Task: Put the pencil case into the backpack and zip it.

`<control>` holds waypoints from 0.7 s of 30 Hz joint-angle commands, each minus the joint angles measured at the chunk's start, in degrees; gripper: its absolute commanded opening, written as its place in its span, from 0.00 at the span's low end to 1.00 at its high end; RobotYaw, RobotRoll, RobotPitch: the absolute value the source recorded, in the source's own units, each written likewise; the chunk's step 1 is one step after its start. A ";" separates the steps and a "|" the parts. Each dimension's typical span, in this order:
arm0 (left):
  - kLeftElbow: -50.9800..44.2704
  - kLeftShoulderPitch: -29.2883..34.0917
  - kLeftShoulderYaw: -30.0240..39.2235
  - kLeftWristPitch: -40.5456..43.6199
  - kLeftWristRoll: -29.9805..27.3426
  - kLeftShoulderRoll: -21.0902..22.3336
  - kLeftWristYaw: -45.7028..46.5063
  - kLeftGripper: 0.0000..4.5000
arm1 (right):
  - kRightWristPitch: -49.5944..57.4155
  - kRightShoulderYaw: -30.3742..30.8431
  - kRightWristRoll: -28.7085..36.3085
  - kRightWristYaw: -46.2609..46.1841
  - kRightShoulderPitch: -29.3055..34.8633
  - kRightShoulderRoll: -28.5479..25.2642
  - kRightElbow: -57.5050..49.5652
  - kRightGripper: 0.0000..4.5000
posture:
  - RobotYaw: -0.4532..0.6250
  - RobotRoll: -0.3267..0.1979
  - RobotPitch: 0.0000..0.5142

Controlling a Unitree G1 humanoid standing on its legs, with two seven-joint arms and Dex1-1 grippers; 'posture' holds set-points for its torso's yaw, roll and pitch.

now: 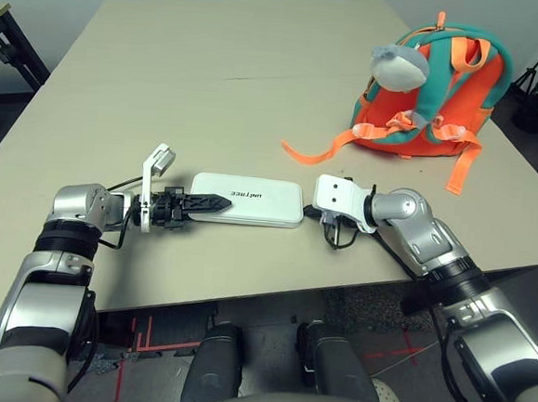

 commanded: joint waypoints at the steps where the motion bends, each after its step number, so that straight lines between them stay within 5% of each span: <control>1: 1.52 -0.16 0.46 -0.80 2.02 0.46 1.97 0.34 | 0.65 -1.19 0.35 -0.17 1.29 -2.07 0.17 0.00 | 0.31 0.62 0.17; 18: 3.00 -1.01 3.56 -2.80 1.89 -0.24 3.45 0.32 | 3.63 -7.58 4.31 -2.76 4.02 -7.45 1.58 0.00 | 0.32 0.62 0.17; 21: 2.98 -0.95 3.76 -2.48 1.72 -0.16 3.15 0.32 | 4.88 -10.89 5.58 -4.30 3.07 -9.05 3.09 0.14 | 0.31 0.62 0.17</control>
